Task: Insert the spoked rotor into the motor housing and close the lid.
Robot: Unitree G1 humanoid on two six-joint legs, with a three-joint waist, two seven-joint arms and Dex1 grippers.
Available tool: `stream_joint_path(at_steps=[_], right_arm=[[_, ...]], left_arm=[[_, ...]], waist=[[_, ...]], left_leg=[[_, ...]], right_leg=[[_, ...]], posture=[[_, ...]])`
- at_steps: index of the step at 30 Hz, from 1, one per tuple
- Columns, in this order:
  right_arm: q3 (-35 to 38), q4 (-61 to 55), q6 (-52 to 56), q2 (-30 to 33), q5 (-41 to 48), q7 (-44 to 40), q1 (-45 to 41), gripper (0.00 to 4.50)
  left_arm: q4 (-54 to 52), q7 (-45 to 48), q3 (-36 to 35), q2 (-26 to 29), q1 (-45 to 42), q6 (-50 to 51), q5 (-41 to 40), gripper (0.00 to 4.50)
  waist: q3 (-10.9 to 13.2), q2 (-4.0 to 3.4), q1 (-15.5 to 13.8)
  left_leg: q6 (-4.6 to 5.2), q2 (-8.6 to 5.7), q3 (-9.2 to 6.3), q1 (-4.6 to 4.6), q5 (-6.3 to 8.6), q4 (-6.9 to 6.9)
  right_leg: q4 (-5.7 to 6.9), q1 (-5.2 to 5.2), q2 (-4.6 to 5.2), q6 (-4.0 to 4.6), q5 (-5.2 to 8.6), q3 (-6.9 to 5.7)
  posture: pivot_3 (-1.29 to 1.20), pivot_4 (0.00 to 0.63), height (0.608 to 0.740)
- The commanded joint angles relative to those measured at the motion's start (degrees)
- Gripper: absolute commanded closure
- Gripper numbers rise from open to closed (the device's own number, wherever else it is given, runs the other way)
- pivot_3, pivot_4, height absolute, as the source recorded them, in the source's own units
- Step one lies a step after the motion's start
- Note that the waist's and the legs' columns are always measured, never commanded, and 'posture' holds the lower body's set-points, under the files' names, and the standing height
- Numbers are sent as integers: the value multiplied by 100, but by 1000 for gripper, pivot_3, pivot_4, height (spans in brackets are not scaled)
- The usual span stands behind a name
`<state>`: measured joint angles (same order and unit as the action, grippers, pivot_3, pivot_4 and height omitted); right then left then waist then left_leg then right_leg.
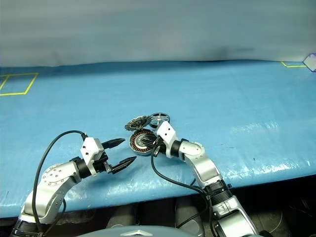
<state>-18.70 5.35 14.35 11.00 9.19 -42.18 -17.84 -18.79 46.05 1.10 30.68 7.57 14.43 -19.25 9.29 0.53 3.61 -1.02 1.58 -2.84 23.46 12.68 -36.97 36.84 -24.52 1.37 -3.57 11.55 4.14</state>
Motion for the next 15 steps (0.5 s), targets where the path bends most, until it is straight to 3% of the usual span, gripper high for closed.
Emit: stream_joint_path(at_steps=[1,15], right_arm=[[-49,-57,-96,-80,-27,-41,-73,3840],[0,267,-135,-201,-158,65,-174,3840]], left_arm=[[-165,12,-67,-10,-42,-53,-122,26],[-140,-38,-82,-53,-19,-159,-46,26]], waist=[[0,0,0],[0,0,8]], left_leg=[[0,0,0,0,0,0],[0,0,0,-1,0,-1]], right_leg=[[0,0,0,0,0,0],[2,1,-1,0,0,-1]], posture=[[0,150,740],[0,150,740]])
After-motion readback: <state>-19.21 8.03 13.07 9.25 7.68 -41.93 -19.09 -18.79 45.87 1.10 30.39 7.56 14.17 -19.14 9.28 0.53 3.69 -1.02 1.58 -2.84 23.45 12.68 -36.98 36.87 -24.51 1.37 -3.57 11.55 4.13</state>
